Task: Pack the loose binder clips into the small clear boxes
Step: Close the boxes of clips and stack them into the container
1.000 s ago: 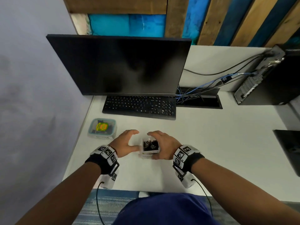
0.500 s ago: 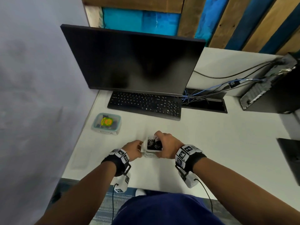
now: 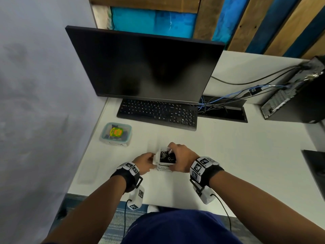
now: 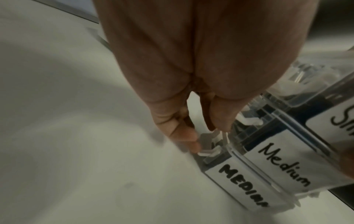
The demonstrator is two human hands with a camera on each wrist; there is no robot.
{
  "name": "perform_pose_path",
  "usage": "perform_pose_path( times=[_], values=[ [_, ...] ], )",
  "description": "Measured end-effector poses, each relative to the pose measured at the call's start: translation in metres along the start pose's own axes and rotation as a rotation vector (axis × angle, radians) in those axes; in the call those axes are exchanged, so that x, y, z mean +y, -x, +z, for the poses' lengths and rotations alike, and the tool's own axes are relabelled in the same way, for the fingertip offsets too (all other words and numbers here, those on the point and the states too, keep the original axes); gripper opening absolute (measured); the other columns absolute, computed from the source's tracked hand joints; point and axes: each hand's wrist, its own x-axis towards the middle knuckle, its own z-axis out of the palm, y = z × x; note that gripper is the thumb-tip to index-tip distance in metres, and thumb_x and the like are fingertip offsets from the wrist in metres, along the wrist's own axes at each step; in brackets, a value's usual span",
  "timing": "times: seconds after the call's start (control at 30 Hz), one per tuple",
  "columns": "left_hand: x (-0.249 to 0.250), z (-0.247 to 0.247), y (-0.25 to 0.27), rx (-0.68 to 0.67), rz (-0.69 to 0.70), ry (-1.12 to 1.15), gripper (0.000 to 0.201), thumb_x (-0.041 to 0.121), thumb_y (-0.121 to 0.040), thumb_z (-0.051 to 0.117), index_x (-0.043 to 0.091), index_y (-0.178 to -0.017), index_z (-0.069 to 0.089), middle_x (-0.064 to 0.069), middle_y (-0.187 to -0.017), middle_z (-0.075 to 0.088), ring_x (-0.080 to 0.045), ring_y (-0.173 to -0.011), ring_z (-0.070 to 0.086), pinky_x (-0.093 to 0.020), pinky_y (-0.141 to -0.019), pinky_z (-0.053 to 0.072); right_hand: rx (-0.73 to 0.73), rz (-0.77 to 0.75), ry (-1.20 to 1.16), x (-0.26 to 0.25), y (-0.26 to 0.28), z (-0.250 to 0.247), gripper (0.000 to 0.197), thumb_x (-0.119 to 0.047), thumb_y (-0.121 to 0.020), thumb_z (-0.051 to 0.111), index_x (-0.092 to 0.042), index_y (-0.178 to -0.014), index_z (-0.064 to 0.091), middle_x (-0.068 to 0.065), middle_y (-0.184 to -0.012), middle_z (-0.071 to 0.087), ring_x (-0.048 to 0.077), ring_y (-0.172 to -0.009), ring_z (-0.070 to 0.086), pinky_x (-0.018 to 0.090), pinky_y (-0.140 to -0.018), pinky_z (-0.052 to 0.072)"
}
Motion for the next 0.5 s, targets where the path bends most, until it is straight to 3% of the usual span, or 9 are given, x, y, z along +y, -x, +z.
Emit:
perform_pose_path(
  times=[0.07,0.17,0.33,0.5],
  values=[
    [0.001,-0.002,0.001,0.002,0.007,0.032,0.032,0.007,-0.087,0.062,0.021,-0.116,0.059,0.006,-0.093,0.064,-0.017,-0.092,0.056,-0.026,-0.072,0.046,0.000,0.001,-0.001,0.000,0.000,0.000,0.065,-0.031,-0.067,0.078,-0.018,-0.122,0.046,0.005,-0.109,0.060,0.024,-0.094,0.060,0.038,-0.080,0.055],
    [0.005,-0.004,0.005,-0.026,0.058,-0.041,0.045,0.005,-0.091,0.053,0.027,-0.131,0.053,0.005,-0.111,0.064,-0.016,-0.105,0.057,-0.025,-0.081,0.042,0.005,-0.003,-0.002,0.000,0.000,0.001,0.064,-0.031,-0.067,0.078,-0.018,-0.122,0.046,0.005,-0.109,0.059,0.025,-0.094,0.061,0.038,-0.080,0.055],
    [0.021,-0.001,0.005,-0.067,0.082,-0.323,0.026,0.022,-0.093,0.053,0.012,-0.117,0.061,-0.007,-0.117,0.065,-0.026,-0.107,0.060,-0.036,-0.093,0.048,0.000,-0.006,0.004,-0.002,0.001,0.001,0.065,-0.032,-0.068,0.078,-0.018,-0.122,0.045,0.006,-0.110,0.059,0.025,-0.094,0.060,0.037,-0.079,0.054],
    [0.013,-0.008,0.001,-0.057,-0.022,-0.330,0.042,0.040,-0.088,0.054,0.024,-0.126,0.045,-0.003,-0.124,0.059,-0.024,-0.110,0.057,-0.039,-0.100,0.045,-0.004,0.000,0.006,-0.003,0.001,0.001,0.066,-0.032,-0.067,0.078,-0.018,-0.123,0.045,0.006,-0.111,0.060,0.025,-0.095,0.061,0.038,-0.081,0.055]
  ],
)
